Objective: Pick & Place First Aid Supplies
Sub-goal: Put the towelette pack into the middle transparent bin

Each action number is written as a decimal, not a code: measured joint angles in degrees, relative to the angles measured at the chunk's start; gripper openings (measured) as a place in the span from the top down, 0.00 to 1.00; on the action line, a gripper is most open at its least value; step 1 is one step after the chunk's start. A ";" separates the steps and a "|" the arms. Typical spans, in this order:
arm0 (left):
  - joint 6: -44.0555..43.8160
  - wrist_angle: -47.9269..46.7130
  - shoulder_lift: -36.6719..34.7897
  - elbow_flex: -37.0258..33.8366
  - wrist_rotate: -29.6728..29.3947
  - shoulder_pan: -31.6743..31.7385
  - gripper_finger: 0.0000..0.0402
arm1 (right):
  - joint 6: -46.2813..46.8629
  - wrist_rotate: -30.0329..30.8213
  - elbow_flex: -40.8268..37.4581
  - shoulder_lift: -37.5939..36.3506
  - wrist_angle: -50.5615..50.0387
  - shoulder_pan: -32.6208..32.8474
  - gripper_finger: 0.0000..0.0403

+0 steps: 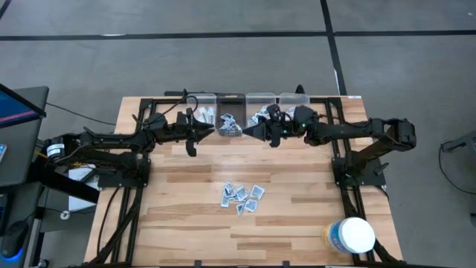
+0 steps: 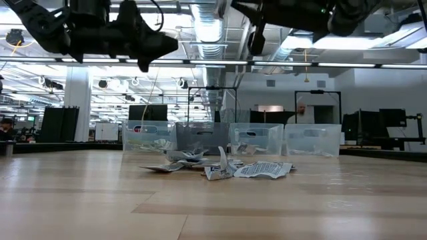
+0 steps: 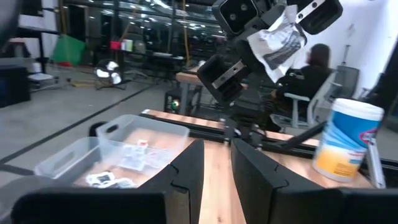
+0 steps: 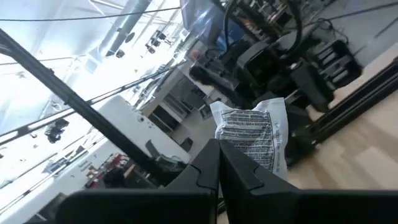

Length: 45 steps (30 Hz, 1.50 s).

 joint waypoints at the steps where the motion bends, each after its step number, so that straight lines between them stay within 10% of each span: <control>1: -0.02 0.00 0.00 0.00 0.00 0.49 0.80 | -0.09 -0.83 0.00 0.00 -0.03 -1.05 1.00; 22: -0.46 -1.21 9.99 0.02 -9.09 9.19 0.80 | -36.43 3.83 0.00 0.00 -32.09 -25.80 1.00; 37: -0.93 -0.24 10.82 0.02 -9.24 9.52 0.80 | -45.55 2.31 0.00 0.00 -35.34 -24.85 0.80; 45: -7.81 -0.49 10.75 0.02 6.02 7.83 0.80 | -48.15 1.70 0.00 -0.57 -36.04 -11.53 0.77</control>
